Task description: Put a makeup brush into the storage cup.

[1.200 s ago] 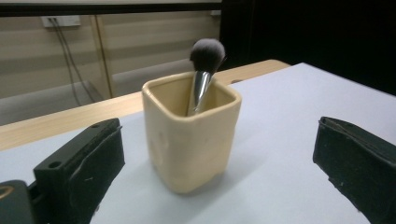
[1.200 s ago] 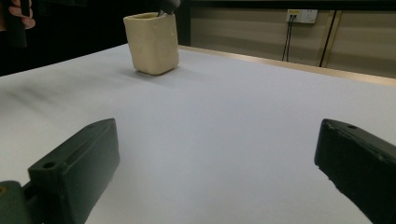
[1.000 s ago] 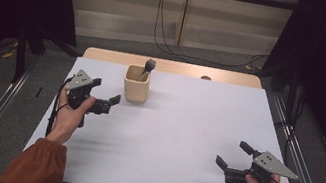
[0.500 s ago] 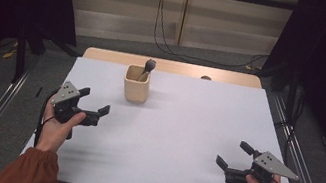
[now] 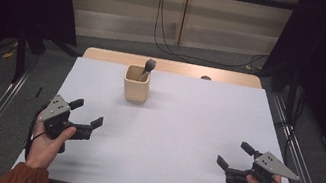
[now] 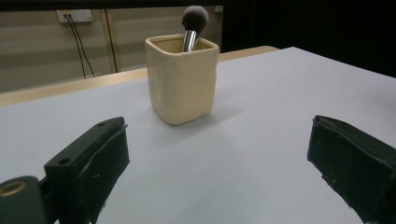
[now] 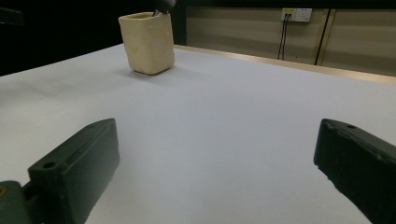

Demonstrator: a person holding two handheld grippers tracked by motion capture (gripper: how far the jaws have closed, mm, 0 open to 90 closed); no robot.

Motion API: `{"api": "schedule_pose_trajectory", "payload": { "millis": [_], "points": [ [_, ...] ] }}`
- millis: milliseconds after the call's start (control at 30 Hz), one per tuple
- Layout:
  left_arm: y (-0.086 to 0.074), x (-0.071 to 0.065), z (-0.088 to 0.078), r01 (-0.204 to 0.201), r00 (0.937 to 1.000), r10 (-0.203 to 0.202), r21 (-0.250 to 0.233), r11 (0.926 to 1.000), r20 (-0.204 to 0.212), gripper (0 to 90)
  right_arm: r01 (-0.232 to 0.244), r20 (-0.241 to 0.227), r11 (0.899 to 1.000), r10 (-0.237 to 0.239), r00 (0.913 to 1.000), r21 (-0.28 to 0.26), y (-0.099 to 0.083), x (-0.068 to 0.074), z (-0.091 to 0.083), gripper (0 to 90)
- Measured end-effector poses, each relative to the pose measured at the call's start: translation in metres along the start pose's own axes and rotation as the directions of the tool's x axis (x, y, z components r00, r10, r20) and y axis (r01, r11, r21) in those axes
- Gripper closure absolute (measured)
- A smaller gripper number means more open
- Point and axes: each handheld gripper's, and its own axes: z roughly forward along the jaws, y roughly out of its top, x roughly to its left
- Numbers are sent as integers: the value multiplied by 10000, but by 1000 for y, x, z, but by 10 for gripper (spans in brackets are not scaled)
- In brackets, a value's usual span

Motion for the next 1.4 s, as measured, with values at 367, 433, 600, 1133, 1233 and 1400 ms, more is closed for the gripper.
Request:
{"api": "schedule_pose_trajectory", "payload": {
  "millis": [367, 433, 600, 1133, 1233, 1400],
  "points": [
    [-17, 0, -22, 265, 9996, -265, 120, 9996, 11, 48, 28, 174, 10000, -28, 9998, 10, -1, 0, -5, 0],
    [-18, -1, -26, 290, 9996, -290, 63, 9996, -20, 48, 3, 240, 10000, -2, 9997, -41, -2, -1, -6, 0],
    [-25, -6, -29, 307, 9995, -308, 138, 9994, 37, 38, 11, 340, 10000, -8, 9994, -79, -2, -2, -8, 0],
    [-28, -8, -39, 296, 9989, -302, -190, 9994, -361, 36, -26, 386, 9999, 31, 9993, -132, -2, -2, -10, 0],
    [-28, -8, -38, 305, 9992, -308, -128, 9995, -273, 36, -51, 423, 9999, 57, 9991, -141, -2, -3, -11, 0],
    [-28, -7, -39, 286, 9987, -293, -169, 9994, -414, 36, -25, 379, 10000, 28, 9993, -89, -2, -2, -10, 0]
  ]
}}
